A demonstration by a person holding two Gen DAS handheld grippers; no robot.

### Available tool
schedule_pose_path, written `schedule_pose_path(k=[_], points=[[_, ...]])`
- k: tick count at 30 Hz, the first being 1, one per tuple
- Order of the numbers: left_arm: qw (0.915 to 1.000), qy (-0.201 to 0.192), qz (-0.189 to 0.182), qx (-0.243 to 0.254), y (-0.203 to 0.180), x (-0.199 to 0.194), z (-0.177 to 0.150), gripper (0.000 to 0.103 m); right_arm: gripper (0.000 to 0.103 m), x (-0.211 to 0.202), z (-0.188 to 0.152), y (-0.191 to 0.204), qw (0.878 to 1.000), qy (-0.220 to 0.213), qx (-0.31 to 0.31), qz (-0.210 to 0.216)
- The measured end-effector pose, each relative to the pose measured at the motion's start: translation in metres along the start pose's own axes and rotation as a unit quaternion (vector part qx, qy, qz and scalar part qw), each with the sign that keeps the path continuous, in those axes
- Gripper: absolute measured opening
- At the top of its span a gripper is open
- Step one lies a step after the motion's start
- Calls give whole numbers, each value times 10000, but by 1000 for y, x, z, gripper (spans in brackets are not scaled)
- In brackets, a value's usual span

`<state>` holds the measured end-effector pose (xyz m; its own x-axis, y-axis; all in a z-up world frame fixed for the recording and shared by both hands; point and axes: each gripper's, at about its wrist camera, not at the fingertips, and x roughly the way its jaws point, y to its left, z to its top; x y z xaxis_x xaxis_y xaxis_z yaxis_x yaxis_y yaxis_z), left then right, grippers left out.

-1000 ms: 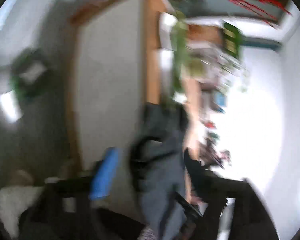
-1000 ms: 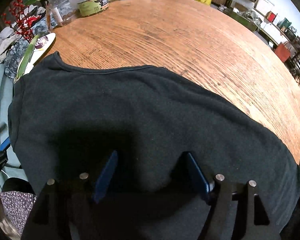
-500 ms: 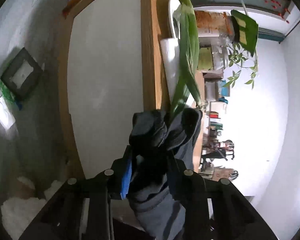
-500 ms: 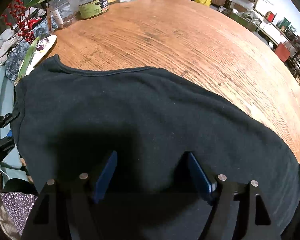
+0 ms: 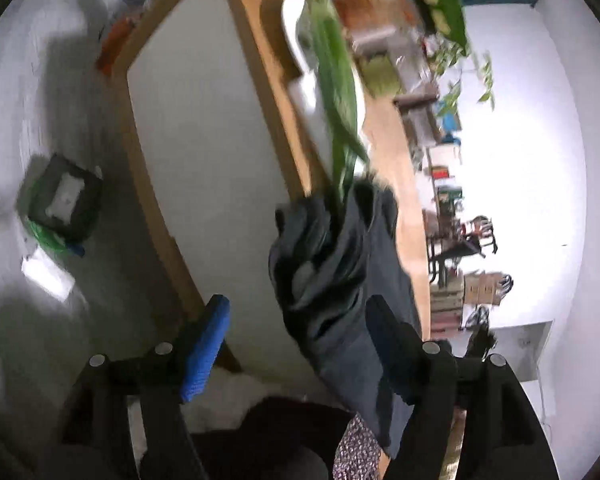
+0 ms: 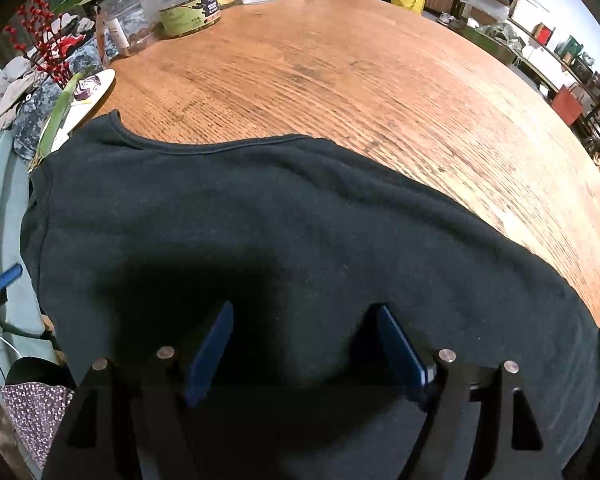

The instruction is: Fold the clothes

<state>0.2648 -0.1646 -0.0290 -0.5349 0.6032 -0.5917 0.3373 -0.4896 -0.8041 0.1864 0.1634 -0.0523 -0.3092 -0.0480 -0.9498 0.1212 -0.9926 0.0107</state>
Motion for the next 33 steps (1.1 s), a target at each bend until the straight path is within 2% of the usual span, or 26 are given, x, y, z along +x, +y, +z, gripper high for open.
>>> schedule_pose_path(k=[3, 6, 8, 10, 15, 22, 25, 28, 30, 31, 33], points=[[9998, 177, 0, -131, 4, 19, 6, 54, 80, 6, 6, 4, 10000, 6, 0, 5], [9994, 120, -179, -285, 10, 31, 15, 36, 80, 7, 7, 5, 10000, 6, 4, 8], [9994, 27, -46, -328, 9, 33, 14, 8, 80, 7, 7, 5, 10000, 4, -5, 9], [9990, -53, -40, -431, 12, 34, 16, 3, 80, 9, 9, 6, 10000, 2, -15, 13], [9989, -159, -102, -435, 14, 20, 16, 2, 80, 4, 4, 2, 10000, 0, -20, 17], [9979, -423, 110, -479, 28, -13, 17, 0, 80, -5, 1, -8, 9999, 143, -59, 31], [9969, -568, 381, -384, 18, -21, 22, 0, 73, -9, 3, -14, 9989, 469, 24, 33], [9927, -835, 744, -454, 29, -36, 27, 0, 73, -22, -3, -23, 9982, 575, 166, 103], [9885, -909, 1100, -493, 33, -44, 19, 0, 74, -34, -16, -31, 9984, 535, 178, 70], [9876, -866, 1203, -519, 39, -48, 18, 4, 74, -40, -24, -36, 9985, 506, 213, 71], [9905, -602, 1128, -505, 40, -43, 11, 27, 77, -52, -44, -50, 9980, 511, 358, 127]])
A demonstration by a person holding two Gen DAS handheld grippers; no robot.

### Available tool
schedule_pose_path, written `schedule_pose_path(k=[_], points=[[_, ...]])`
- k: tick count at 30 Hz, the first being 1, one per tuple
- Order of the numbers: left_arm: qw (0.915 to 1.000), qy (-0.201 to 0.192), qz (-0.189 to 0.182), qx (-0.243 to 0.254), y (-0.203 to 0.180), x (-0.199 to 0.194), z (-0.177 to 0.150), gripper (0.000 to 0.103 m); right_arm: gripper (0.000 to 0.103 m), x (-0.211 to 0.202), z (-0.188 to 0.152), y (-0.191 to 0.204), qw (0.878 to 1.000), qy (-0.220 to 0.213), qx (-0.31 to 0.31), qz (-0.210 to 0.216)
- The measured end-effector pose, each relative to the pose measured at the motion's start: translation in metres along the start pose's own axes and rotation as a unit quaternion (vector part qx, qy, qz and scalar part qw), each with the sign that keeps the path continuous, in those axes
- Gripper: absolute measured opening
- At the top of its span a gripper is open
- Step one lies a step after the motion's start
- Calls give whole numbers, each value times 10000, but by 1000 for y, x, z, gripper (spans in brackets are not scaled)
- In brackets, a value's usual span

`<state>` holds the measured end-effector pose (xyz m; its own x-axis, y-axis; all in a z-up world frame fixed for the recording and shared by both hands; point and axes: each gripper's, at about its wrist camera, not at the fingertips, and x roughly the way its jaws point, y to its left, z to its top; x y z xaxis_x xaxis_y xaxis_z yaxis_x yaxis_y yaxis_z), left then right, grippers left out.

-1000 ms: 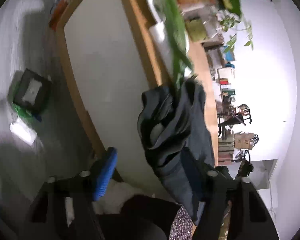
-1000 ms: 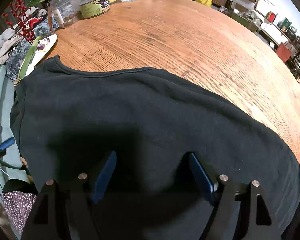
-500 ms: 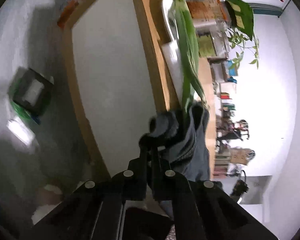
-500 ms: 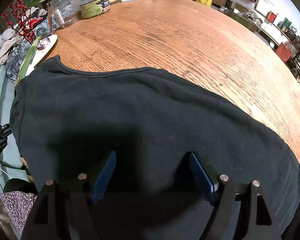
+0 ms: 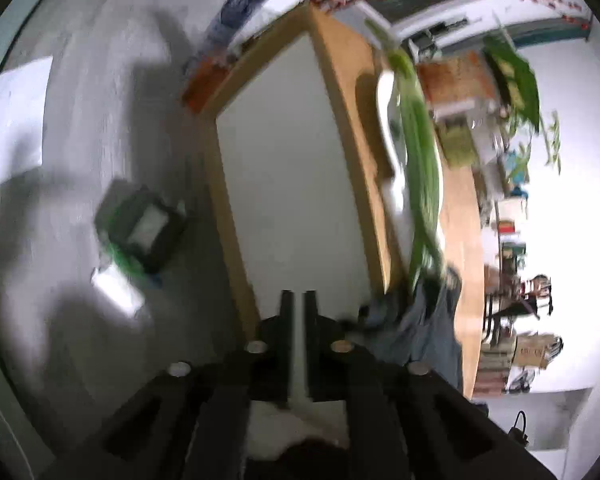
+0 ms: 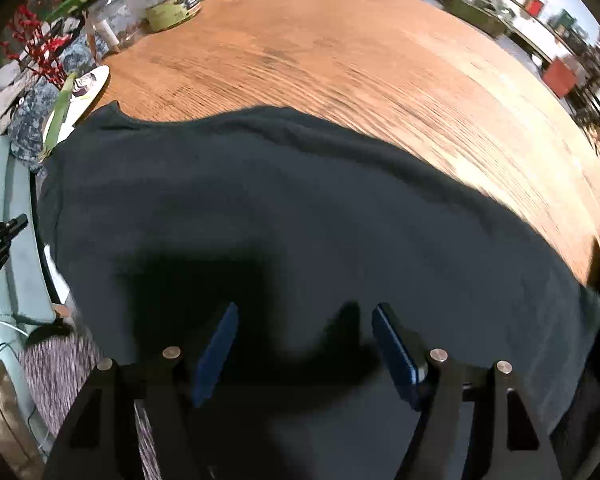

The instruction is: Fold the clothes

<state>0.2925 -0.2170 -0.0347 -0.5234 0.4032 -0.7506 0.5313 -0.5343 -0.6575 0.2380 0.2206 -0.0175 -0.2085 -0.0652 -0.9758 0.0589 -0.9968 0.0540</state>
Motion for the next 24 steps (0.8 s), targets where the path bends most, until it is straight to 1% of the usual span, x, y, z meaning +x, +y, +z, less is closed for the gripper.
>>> schedule_pose_path(k=[1, 2, 5, 7, 9, 10, 12, 13, 14, 15, 16, 18, 20, 22, 24], points=[[9999, 119, -112, 42, -2, 2, -8, 49, 78, -3, -11, -9, 9999, 41, 115, 6], [9995, 193, -187, 137, -8, 4, -16, 59, 78, -5, -22, -19, 9997, 93, 244, 3], [9977, 307, -235, 558, -31, 7, -40, 60, 79, -10, -56, -48, 9967, 162, 792, -18], [9955, 232, -146, 904, -50, 4, -57, 60, 79, -12, -80, -67, 9922, 166, 1234, -38], [9906, 108, -90, 1357, -79, 1, -75, 60, 79, -14, -104, -87, 9857, 169, 1674, -58], [9854, 52, -20, 1703, -97, 1, -86, 60, 79, -15, -116, -97, 9818, 170, 1892, -68], [9704, -49, 188, 2407, -131, 3, -108, 61, 79, -17, -140, -116, 9724, 173, 2326, -87], [9611, -94, 301, 2745, -146, 6, -120, 61, 79, -18, -152, -126, 9670, 174, 2542, -97], [9500, -135, 422, 3092, -161, 9, -135, 61, 79, -18, -163, -135, 9611, 175, 2756, -107], [9374, -175, 543, 3435, -176, 13, -149, 61, 79, -19, -170, -141, 9578, 178, 2867, -134], [9266, -164, 611, 3706, -188, 17, -164, 61, 79, -19, -175, -144, 9555, 174, 2942, -152], [9109, -16, 652, 4075, -207, 26, -193, 61, 79, -19, -186, -149, 9510, 123, 3087, -113], [9005, 210, 732, 4282, -219, 35, -219, 61, 79, -20, -194, -151, 9496, 57, 3135, -61], [8914, 369, 968, 4413, -228, 44, -243, 61, 80, -22, -203, -152, 9489, -33, 3155, 18], [8808, 445, 1343, 4519, -233, 53, -263, 61, 82, -24, -211, -154, 9474, -234, 3186, 222]])
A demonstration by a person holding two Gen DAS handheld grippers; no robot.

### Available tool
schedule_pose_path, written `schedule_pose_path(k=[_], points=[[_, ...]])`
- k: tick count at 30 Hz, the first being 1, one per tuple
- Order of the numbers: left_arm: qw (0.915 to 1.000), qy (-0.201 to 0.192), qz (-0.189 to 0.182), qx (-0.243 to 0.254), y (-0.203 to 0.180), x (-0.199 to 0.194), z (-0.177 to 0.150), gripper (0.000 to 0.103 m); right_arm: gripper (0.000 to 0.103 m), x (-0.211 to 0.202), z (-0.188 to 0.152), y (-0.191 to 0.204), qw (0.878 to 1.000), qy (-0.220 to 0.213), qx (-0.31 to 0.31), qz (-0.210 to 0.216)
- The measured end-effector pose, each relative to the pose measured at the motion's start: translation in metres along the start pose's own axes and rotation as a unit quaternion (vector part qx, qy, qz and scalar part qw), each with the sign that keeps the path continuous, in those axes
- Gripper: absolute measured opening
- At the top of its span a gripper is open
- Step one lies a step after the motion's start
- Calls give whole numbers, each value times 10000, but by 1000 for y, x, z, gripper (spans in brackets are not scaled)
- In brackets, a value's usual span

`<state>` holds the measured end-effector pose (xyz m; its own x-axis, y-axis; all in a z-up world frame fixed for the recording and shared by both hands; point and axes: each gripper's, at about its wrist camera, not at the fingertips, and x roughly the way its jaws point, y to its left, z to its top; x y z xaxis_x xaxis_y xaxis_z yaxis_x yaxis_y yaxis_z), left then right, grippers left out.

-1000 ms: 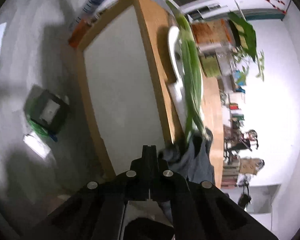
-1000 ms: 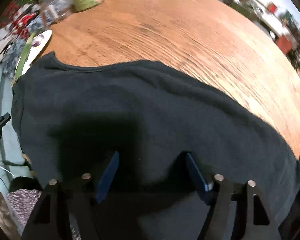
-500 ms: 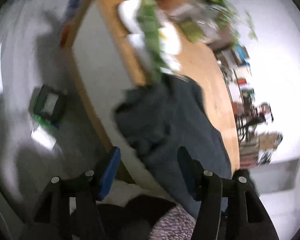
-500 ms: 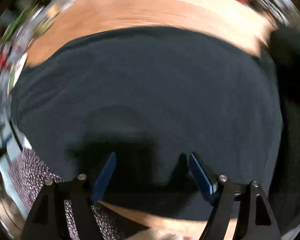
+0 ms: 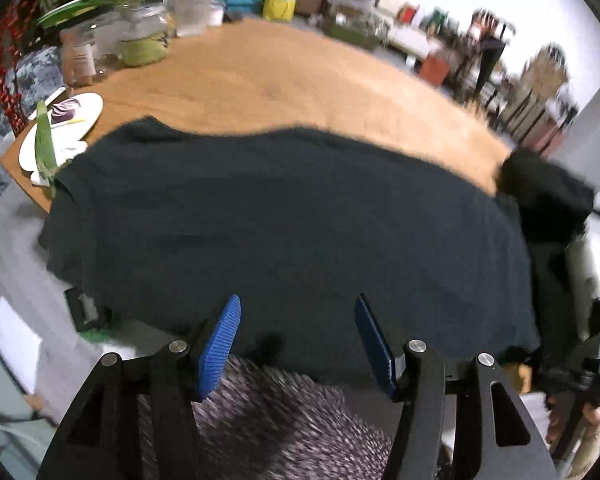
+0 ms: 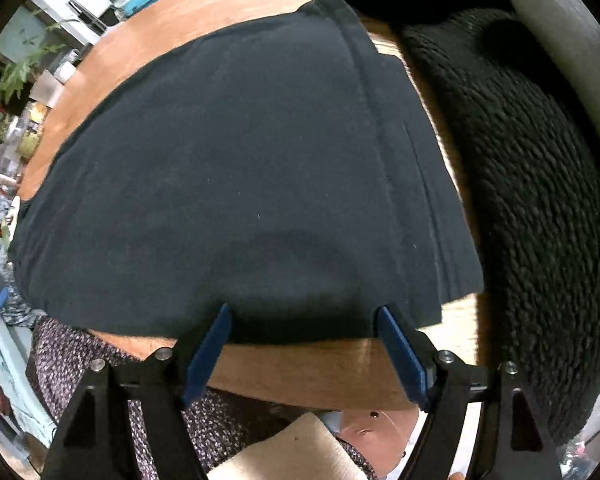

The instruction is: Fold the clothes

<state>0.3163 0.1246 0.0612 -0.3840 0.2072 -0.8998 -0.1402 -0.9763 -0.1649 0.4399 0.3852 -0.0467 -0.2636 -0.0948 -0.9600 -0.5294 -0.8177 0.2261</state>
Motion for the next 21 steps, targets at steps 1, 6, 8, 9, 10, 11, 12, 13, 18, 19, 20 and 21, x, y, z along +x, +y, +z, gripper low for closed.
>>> schedule_pose_path(k=[1, 6, 8, 9, 10, 11, 12, 13, 18, 19, 20, 21], points=[[9998, 25, 133, 126, -11, 1, -3, 61, 83, -1, -3, -5, 9997, -103, 45, 213], [9944, -197, 501, 913, -64, -10, -19, 61, 77, -6, -10, -22, 9990, -309, 285, 160], [9915, -306, 584, 1125, -81, -18, -22, 61, 72, -8, -12, -29, 9985, -385, 381, 114], [9902, -337, 627, 1198, -87, -21, -23, 61, 70, -9, -14, -32, 9981, -423, 428, 92], [9894, -342, 675, 1236, -92, -22, -23, 61, 68, -10, -15, -35, 9978, -461, 476, 69], [9888, -339, 727, 1262, -95, -21, -24, 61, 68, -11, -16, -39, 9974, -499, 524, 47], [9880, -336, 780, 1287, -98, -21, -24, 61, 68, -12, -18, -42, 9969, -537, 572, 24], [9871, -328, 828, 1330, -101, -20, -24, 61, 67, -13, -19, -45, 9964, -575, 620, 1], [9837, -229, 907, 1534, -114, -10, -19, 61, 62, -11, -20, -56, 9950, -575, 804, -108], [9831, -225, 918, 1566, -117, -8, -17, 61, 61, -10, -18, -55, 9949, -596, 807, -108], [9825, -224, 936, 1598, -120, -6, -16, 61, 60, -9, -16, -55, 9948, -620, 799, -104], [9819, -218, 936, 1634, -123, -4, -15, 61, 59, -8, -14, -54, 9947, -644, 792, -99]])
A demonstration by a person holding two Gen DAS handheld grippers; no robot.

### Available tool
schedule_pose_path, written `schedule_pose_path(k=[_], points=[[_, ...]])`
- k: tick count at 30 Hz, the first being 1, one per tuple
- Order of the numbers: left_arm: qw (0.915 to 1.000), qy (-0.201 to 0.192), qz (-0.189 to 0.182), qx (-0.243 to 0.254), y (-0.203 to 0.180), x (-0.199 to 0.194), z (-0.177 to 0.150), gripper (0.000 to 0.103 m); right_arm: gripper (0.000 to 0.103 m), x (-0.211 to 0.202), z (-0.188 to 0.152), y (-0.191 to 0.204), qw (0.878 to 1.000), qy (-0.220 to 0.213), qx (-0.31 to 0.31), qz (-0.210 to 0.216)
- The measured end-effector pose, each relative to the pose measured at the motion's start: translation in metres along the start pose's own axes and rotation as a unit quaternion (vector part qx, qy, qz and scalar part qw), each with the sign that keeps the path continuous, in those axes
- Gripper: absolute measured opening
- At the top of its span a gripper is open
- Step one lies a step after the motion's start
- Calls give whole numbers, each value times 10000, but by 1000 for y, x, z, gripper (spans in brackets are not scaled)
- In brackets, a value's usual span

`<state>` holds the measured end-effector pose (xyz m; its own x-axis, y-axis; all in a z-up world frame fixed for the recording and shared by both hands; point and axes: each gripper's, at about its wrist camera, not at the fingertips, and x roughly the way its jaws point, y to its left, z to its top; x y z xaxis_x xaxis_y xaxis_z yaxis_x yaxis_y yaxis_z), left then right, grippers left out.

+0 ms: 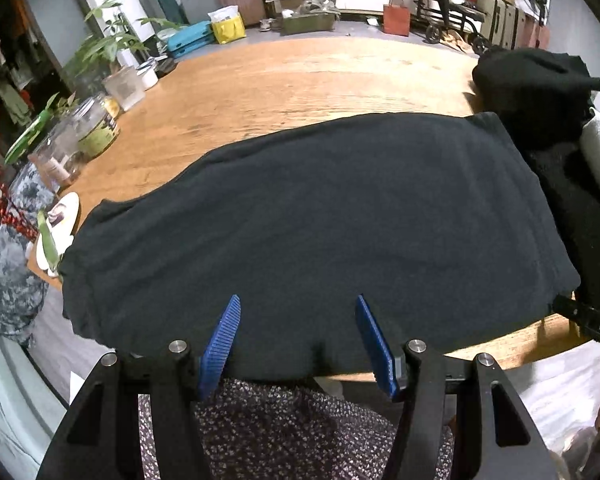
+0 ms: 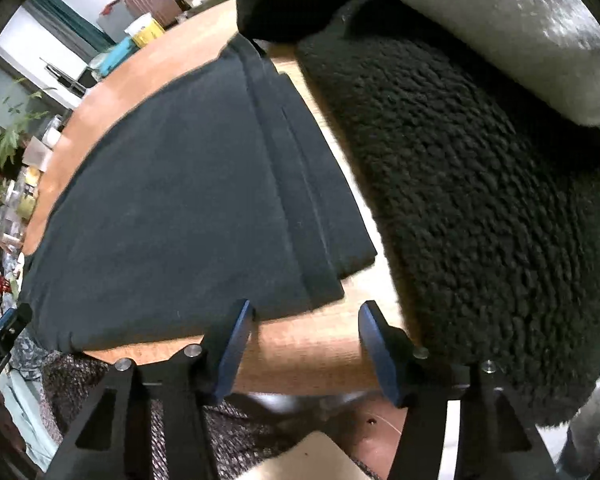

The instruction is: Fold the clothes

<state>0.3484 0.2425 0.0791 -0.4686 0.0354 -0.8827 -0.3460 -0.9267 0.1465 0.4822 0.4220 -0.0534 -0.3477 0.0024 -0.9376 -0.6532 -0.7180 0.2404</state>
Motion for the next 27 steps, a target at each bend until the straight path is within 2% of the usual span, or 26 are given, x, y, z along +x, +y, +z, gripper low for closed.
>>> schedule_pose_path(k=[6, 8, 9, 11, 14, 21, 24, 27], points=[[9998, -39, -51, 204, -15, 6, 11, 61, 53, 7, 8, 12, 9999, -83, -140, 3], [9996, -55, -107, 267, -19, 7, 14, 61, 42, 9, 9, 15, 9999, -76, -135, 63], [9994, -44, -156, 300, -21, 7, 16, 61, 40, 11, 9, 17, 9998, -69, -130, 99], [9993, -25, -182, 341, -24, 9, 18, 61, 27, 12, 8, 17, 9998, -37, -114, 173], [9988, -34, -222, 424, -29, 11, 20, 61, 16, 13, 14, 12, 9995, 11, -163, 256], [9952, -66, -633, 741, -49, 14, 17, 61, 14, -7, 12, 1, 9985, -67, -59, 542], [9890, -205, -1104, 958, -64, 12, 10, 61, 14, -16, 12, -4, 9978, -103, -14, 660], [9769, -300, -1721, 1229, -86, 12, -3, 61, 14, -25, 11, -8, 9969, -139, 31, 777]])
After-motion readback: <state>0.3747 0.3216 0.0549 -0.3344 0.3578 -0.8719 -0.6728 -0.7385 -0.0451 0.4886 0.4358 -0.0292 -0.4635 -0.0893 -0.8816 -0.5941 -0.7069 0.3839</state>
